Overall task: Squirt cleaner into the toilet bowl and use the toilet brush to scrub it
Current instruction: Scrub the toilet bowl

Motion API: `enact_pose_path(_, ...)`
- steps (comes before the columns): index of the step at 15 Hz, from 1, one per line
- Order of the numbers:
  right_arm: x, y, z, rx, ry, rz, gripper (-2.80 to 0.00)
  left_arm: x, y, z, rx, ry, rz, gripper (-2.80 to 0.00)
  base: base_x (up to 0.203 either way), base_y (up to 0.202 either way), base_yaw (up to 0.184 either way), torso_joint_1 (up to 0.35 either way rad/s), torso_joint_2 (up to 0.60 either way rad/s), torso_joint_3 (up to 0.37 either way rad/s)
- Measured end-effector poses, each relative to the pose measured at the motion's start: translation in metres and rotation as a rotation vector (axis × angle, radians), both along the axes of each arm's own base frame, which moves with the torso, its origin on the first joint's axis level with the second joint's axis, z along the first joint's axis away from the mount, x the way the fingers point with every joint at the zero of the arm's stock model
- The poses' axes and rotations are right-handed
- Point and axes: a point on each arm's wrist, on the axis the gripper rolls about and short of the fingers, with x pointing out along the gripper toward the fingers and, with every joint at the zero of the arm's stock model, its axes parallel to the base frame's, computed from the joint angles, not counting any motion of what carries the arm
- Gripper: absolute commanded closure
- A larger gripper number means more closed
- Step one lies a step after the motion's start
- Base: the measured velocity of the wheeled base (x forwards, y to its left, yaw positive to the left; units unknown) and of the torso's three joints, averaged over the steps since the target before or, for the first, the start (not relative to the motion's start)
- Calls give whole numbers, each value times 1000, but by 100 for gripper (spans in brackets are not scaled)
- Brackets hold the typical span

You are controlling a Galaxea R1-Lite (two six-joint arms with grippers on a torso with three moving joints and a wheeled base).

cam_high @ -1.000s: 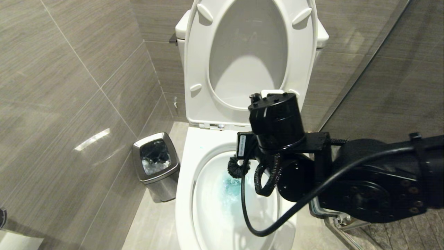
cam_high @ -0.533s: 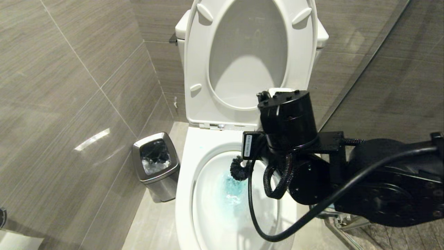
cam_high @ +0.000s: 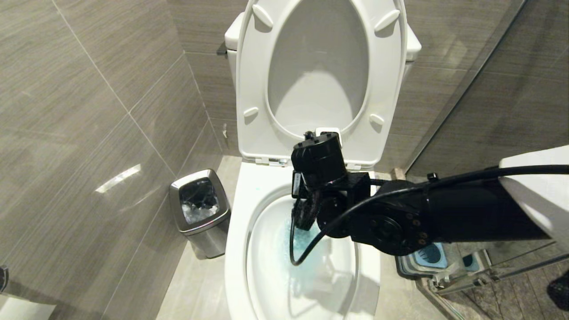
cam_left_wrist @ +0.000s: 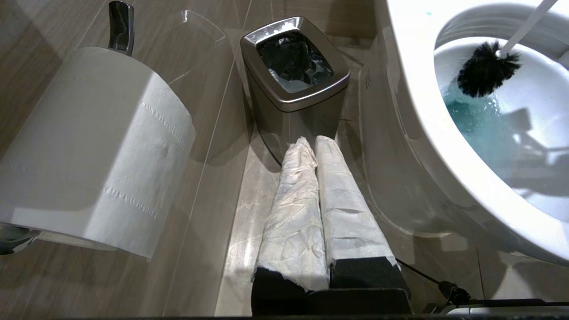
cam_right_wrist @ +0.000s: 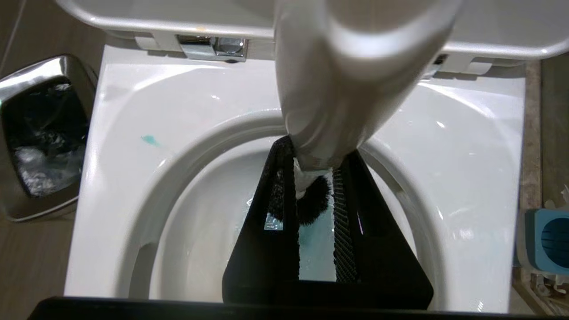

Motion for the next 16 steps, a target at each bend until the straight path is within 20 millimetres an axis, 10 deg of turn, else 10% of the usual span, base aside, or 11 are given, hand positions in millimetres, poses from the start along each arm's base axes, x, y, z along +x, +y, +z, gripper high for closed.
enact_pose_path(8,32,45,17,71,-110,30,0,0,0,0,1,0,0,0,0,0,0,0,0,0)
enact_pose_path(16,-40,85,-29,-29,26,192,0,0,0,0,3,0,0,0,0,0,0,0,0,0)
